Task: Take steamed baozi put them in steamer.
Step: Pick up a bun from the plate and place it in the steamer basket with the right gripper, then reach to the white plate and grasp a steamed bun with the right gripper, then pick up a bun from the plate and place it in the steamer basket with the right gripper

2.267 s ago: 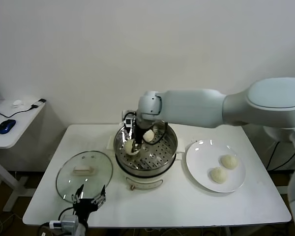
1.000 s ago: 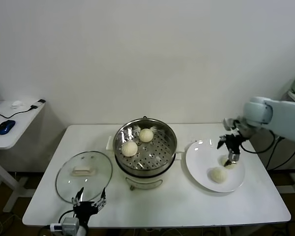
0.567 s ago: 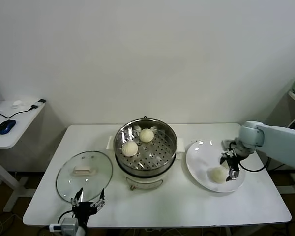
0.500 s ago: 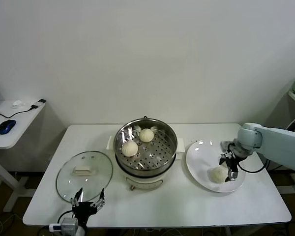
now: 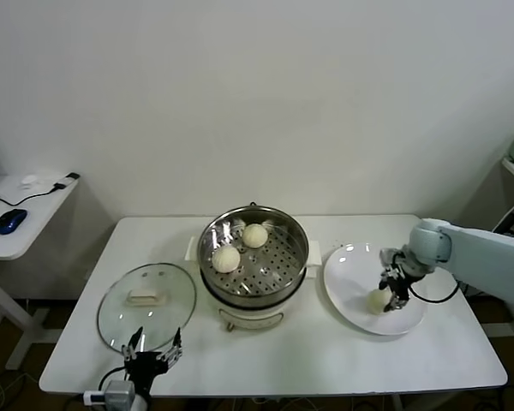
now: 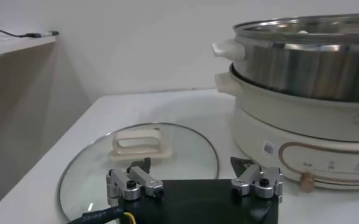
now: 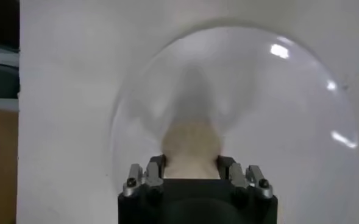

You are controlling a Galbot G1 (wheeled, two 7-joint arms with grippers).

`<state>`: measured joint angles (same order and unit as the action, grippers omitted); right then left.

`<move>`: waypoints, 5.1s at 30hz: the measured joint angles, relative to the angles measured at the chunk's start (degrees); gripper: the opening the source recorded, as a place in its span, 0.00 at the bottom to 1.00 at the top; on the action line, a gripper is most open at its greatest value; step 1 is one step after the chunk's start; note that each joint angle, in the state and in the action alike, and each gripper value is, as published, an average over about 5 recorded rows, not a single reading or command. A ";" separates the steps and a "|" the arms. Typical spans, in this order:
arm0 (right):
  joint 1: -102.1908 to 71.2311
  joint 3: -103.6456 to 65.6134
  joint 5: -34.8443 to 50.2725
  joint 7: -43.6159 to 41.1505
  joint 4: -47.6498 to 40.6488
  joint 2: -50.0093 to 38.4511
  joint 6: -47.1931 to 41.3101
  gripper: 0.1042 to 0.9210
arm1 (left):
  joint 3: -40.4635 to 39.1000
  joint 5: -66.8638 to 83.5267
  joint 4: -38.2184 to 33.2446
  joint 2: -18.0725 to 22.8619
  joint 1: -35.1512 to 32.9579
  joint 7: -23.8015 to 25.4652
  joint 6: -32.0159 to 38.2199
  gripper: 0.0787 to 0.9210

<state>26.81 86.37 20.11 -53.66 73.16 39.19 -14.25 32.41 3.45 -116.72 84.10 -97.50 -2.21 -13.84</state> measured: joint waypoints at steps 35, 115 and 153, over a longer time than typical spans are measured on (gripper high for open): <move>13.04 1.68 -14.71 -3.27 3.95 34.12 43.12 0.61 | 0.43 0.00 0.36 -0.35 -0.07 -0.34 0.26 0.88; -12.83 -12.62 -8.49 -5.86 -25.77 5.87 12.29 0.75 | -0.08 0.39 0.16 0.47 -0.60 -0.32 0.73 0.88; 34.78 14.76 31.35 -3.14 4.26 20.29 -0.30 0.56 | -1.07 1.33 -3.41 -0.64 0.45 0.07 -1.20 0.88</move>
<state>61.60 101.13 51.46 -56.80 77.42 59.47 -14.55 31.34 4.78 -120.13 83.46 -97.05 -2.14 -15.04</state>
